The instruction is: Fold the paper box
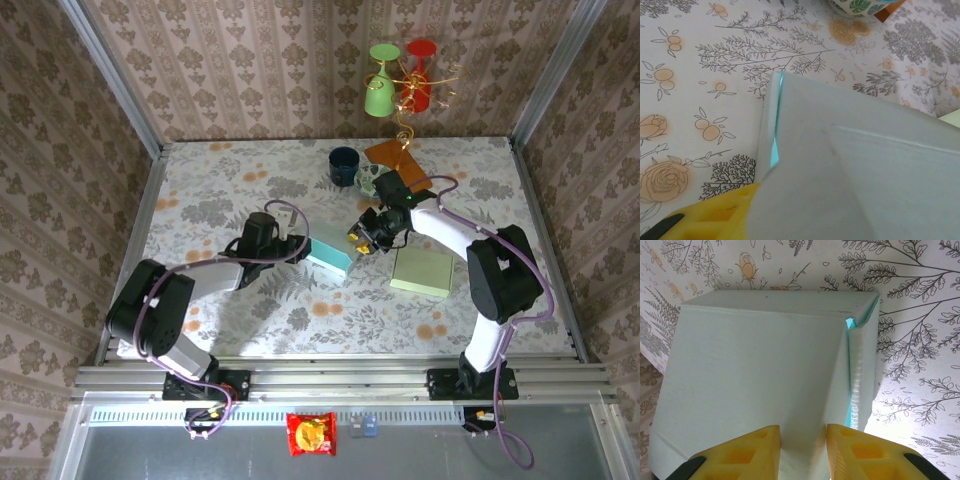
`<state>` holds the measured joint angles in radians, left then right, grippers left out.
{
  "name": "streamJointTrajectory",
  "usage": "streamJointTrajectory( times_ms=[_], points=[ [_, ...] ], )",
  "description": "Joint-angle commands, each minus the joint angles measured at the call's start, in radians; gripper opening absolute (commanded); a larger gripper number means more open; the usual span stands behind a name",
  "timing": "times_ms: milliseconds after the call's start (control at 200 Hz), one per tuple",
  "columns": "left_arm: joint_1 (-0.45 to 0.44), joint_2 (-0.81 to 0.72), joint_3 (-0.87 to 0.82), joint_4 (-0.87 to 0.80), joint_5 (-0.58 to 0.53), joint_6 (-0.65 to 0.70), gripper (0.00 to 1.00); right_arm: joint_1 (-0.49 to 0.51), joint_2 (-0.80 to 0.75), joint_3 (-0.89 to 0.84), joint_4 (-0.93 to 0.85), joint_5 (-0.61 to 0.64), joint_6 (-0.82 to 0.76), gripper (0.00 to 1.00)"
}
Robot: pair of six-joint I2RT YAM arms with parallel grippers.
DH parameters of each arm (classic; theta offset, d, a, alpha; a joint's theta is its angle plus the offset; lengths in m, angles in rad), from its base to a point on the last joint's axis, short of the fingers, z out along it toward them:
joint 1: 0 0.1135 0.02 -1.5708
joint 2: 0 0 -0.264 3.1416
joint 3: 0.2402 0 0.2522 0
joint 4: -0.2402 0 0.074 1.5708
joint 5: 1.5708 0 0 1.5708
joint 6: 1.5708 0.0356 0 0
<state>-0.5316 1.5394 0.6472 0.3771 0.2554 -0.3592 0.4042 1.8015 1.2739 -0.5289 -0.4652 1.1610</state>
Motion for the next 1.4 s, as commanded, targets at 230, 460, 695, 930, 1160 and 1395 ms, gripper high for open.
streamJointTrajectory(
  times_ms=[230,460,695,930,1160,1395],
  points=[
    [-0.02,-0.152,-0.085,-0.116,0.031,-0.09,0.47,0.005,-0.003,0.002,-0.07,0.039,-0.046,0.32],
    [-0.038,-0.318,-0.102,-0.226,0.046,-0.193,0.47,0.006,0.009,0.015,-0.094,0.049,-0.082,0.33],
    [-0.076,-0.483,-0.007,-0.454,-0.043,-0.312,0.48,0.004,0.002,0.027,-0.119,0.057,-0.135,0.47],
    [0.042,-0.525,0.205,-0.738,-0.082,-0.27,0.58,0.004,-0.01,-0.027,-0.051,0.04,-0.105,0.56],
    [0.241,-0.192,0.498,-0.859,0.147,-0.101,0.65,0.004,-0.007,-0.044,-0.026,0.045,-0.106,0.57],
    [0.242,0.213,0.765,-0.964,0.332,0.095,0.65,0.002,0.002,-0.056,0.0,0.047,-0.118,0.59]
  ],
)
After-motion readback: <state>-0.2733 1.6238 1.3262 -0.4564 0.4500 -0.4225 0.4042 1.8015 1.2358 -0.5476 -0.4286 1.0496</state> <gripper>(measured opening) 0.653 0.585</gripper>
